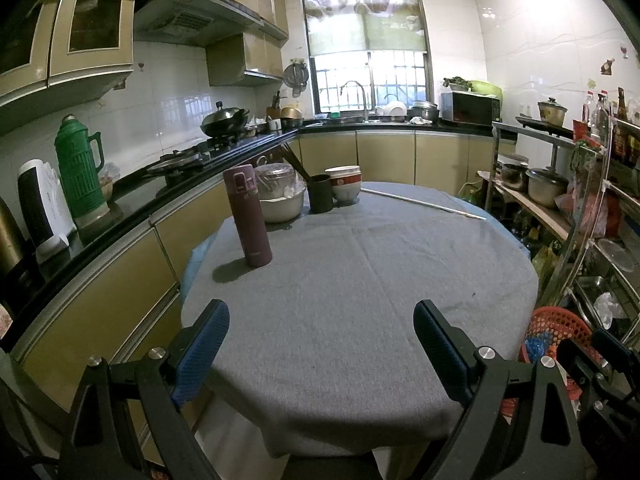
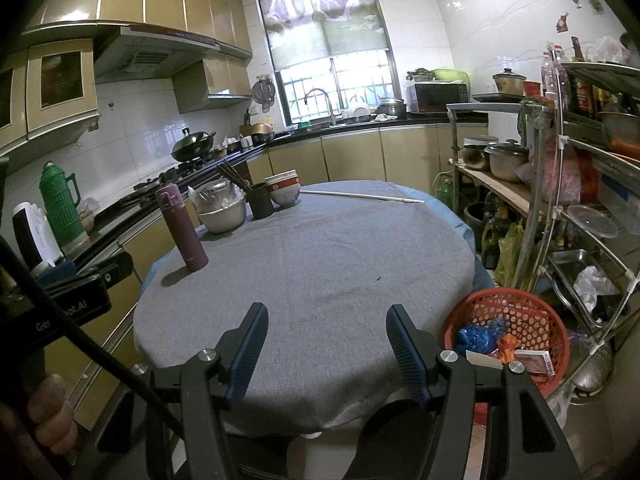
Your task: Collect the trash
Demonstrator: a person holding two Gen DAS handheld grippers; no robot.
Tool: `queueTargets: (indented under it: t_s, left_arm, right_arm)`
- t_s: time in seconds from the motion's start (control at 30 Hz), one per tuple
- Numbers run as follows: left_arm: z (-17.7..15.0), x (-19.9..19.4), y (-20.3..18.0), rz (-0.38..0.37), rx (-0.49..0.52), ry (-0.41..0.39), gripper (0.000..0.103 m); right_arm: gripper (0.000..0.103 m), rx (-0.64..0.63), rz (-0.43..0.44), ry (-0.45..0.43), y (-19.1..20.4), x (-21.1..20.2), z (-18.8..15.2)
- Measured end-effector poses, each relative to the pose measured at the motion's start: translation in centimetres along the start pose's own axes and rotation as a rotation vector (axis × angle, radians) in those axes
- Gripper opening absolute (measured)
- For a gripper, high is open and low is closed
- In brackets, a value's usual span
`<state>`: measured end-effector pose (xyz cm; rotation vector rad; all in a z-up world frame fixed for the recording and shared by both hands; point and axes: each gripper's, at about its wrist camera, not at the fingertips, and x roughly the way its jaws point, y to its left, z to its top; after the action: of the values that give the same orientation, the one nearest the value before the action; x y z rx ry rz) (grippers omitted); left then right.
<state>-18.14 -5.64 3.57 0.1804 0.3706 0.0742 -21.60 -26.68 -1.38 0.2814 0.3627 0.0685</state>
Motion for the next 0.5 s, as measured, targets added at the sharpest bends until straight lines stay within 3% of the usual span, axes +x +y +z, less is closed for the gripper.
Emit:
queueTargets:
  t_s: [0.5]
  left_arm:
    - [-0.22, 0.14, 0.01, 0.001, -0.002, 0.005, 0.093]
  right_arm:
    - [0.066, -0.002, -0.001, -0.002, -0.02, 0.00, -0.02]
